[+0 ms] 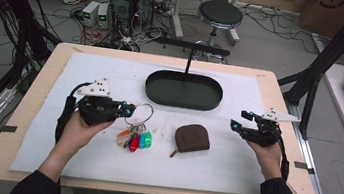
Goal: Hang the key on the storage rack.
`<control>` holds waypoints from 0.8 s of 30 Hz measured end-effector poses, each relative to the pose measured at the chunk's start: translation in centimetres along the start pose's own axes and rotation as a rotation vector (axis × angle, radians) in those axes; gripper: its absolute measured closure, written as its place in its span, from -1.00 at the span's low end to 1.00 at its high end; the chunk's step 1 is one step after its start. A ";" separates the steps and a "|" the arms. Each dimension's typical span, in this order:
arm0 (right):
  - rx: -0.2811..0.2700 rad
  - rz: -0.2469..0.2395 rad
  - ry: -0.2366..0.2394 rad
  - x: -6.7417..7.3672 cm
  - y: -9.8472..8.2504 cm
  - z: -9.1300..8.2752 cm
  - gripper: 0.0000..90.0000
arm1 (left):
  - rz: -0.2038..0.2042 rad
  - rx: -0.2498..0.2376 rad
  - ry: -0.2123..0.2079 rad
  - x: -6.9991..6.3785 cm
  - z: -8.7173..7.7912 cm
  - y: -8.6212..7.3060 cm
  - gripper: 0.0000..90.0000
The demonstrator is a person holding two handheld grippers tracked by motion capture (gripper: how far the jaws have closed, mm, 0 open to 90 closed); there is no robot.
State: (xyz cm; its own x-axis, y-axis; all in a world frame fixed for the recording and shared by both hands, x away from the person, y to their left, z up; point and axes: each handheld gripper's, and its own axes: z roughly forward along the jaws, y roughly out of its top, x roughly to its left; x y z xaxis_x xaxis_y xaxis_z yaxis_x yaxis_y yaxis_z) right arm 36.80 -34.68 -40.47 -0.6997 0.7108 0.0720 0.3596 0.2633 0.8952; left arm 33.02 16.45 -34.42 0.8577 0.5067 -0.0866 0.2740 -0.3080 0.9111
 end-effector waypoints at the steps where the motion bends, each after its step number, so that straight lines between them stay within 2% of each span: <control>1: -0.001 0.000 0.000 0.0 0.0 0.0 -0.24 | 0.003 -0.008 -0.001 0.0 0.0 0.3 0.92; 7: -0.005 -0.004 -0.001 -0.1 0.0 0.0 -0.24 | 0.036 -0.015 -0.009 -0.2 0.1 1.8 0.92; 8: -0.006 -0.004 -0.001 -0.1 0.0 0.0 -0.24 | 0.051 -0.015 -0.008 -0.3 0.1 2.5 0.92; 12: -0.006 -0.002 0.001 -0.1 0.0 0.0 -0.24 | 0.065 -0.022 -0.001 -0.2 0.1 3.6 0.92; 13: -0.007 -0.003 0.000 -0.1 0.0 0.1 -0.24 | 0.073 -0.026 0.004 -0.1 0.1 4.3 0.92; 20: -0.007 -0.001 0.000 -0.2 0.0 0.1 -0.24 | 0.081 -0.062 0.011 0.5 0.0 6.2 0.92; 21: -0.009 -0.002 0.000 -0.2 0.0 0.1 -0.24 | 0.090 -0.079 0.013 0.8 0.1 7.0 0.92; 24: -0.009 0.001 0.002 -0.2 0.0 0.1 -0.24 | 0.094 -0.083 0.020 1.1 0.3 8.0 0.92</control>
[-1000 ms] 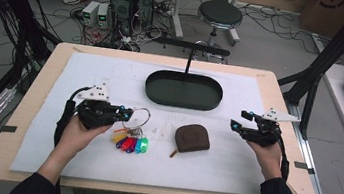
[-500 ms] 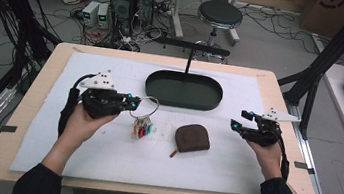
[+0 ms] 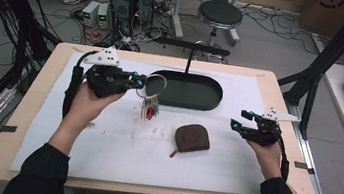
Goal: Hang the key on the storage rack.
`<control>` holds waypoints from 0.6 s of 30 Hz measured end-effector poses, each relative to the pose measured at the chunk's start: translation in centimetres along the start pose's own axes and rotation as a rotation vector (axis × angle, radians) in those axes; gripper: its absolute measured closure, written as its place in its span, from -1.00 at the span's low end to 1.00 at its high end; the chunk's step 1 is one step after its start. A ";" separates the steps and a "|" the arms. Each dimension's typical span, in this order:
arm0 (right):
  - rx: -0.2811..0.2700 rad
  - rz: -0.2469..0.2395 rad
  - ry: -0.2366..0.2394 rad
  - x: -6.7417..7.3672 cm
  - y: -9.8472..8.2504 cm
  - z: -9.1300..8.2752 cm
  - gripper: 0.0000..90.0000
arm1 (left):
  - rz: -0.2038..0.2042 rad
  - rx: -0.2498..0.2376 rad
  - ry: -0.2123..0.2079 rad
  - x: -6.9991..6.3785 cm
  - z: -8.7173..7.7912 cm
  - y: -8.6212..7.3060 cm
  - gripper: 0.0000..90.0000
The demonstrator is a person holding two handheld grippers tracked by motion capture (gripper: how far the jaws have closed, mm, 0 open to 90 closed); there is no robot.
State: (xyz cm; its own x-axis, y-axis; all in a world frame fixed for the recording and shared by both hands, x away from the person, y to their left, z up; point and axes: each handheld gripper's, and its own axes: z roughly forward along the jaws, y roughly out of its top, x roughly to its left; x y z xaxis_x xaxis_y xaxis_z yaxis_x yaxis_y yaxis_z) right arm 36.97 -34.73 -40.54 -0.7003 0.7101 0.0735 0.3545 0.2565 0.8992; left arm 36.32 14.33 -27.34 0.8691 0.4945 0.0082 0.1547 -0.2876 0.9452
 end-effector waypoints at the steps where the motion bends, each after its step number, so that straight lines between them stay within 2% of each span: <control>1: 0.000 0.000 0.000 0.0 0.0 0.0 -0.24 | 0.003 -0.003 0.003 0.1 0.1 0.3 0.92; 9: -0.002 0.005 -0.002 -0.1 0.0 -0.1 -0.24 | 0.021 0.001 0.014 1.4 1.2 2.6 0.92; 12: -0.006 0.003 -0.001 -0.2 0.0 -0.1 -0.24 | 0.019 -0.006 0.017 1.9 1.8 3.1 0.92; 18: -0.005 0.001 0.000 -0.1 0.0 0.0 -0.24 | 0.033 0.027 0.036 2.9 2.7 3.6 0.92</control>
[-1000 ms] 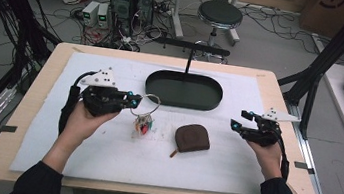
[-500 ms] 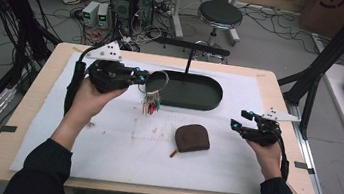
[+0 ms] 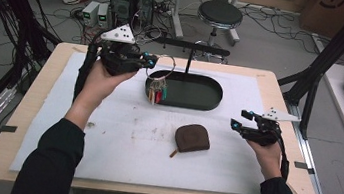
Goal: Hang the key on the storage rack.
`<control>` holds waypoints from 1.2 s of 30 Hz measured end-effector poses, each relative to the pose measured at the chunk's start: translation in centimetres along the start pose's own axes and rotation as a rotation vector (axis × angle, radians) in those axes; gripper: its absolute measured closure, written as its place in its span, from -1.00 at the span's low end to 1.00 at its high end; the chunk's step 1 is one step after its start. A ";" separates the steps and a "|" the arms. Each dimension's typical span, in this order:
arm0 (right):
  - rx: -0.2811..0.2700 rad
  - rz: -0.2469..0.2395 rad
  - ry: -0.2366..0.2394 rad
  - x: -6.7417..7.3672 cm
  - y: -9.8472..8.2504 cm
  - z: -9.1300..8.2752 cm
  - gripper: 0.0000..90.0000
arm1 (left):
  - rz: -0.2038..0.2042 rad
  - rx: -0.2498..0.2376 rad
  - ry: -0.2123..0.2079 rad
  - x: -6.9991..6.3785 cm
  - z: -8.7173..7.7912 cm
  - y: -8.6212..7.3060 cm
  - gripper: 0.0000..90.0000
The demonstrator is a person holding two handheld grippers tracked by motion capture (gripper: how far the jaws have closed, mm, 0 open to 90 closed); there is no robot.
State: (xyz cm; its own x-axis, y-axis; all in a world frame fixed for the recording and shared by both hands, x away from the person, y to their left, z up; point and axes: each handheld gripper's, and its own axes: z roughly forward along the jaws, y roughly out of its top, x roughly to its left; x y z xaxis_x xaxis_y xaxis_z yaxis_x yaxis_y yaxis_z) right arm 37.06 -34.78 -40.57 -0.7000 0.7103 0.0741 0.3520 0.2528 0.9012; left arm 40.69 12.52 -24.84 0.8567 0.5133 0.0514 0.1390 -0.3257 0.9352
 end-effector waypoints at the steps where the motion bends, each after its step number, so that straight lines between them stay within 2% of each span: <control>1: 0.001 -0.001 0.000 0.0 0.0 0.0 -0.24 | 0.009 0.007 0.019 0.3 0.4 0.1 0.92; 22: -0.002 0.012 0.001 -0.2 -0.1 0.2 -0.24 | -0.021 0.041 0.110 4.5 4.1 -0.6 0.93; 26: -0.001 0.008 0.002 -0.3 -0.1 0.4 -0.24 | -0.022 0.037 0.128 5.4 4.8 -0.9 0.93; 28: 0.002 0.008 0.005 -0.3 -0.1 0.5 -0.24 | -0.035 0.037 0.137 5.7 5.1 -1.2 0.93; 32: 0.007 0.002 0.005 -0.2 -0.2 0.7 -0.24 | -0.030 0.066 0.163 6.3 6.0 -1.8 0.93; 36: 0.009 0.002 0.007 -0.2 -0.1 0.7 -0.24 | -0.046 0.054 0.189 6.9 6.5 -2.2 0.92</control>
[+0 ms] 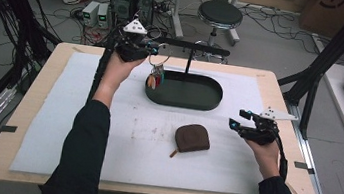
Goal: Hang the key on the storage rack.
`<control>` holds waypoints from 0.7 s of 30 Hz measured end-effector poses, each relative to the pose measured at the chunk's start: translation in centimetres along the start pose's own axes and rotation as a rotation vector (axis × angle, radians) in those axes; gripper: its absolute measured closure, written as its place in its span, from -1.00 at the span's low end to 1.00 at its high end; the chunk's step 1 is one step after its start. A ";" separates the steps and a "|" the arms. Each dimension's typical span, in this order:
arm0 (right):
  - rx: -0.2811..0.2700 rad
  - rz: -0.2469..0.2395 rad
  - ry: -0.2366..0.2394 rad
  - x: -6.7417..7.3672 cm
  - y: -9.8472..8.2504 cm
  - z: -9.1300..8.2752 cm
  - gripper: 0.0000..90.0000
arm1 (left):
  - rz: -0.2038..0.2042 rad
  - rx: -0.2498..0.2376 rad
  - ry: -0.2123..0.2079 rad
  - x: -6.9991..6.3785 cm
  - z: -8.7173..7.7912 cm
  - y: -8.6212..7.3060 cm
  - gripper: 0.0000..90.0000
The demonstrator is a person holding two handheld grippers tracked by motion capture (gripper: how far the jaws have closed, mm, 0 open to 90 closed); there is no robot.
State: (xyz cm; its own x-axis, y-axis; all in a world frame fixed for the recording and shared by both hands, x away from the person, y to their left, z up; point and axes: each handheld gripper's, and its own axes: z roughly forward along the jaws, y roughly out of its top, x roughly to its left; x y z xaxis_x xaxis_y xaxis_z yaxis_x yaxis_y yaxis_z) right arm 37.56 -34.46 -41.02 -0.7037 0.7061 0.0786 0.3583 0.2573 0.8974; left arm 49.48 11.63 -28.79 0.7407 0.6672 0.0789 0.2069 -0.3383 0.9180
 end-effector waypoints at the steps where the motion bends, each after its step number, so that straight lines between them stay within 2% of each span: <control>1: 0.000 0.000 0.000 0.0 0.0 0.0 -0.24 | 0.000 0.000 0.000 0.0 0.0 0.0 0.93; 3: -0.001 -0.002 0.003 0.0 0.0 0.0 -0.24 | -0.011 -0.012 0.007 0.1 0.4 -0.1 0.93; 7: -0.003 -0.001 0.003 0.0 0.0 0.0 -0.24 | -0.021 -0.004 0.013 0.4 1.0 -0.3 0.93; 12: -0.004 -0.007 0.004 0.1 0.0 0.0 -0.24 | -0.060 -0.005 0.034 1.0 1.6 -0.9 0.93; 18: -0.008 -0.009 0.005 0.0 0.0 0.1 -0.24 | -0.079 0.017 0.036 1.4 2.0 -1.5 0.92; 21: -0.008 -0.009 0.002 0.0 0.0 0.0 -0.24 | -0.090 0.001 0.027 1.5 2.0 -1.8 0.92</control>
State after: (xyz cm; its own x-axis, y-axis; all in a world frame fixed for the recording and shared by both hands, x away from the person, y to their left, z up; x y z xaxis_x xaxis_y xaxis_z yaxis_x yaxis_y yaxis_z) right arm 37.61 -34.44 -41.01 -0.7081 0.7025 0.0717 0.3471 0.2579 0.9017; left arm 51.47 11.94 -31.06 0.7014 0.7127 0.0066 0.2726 -0.2768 0.9214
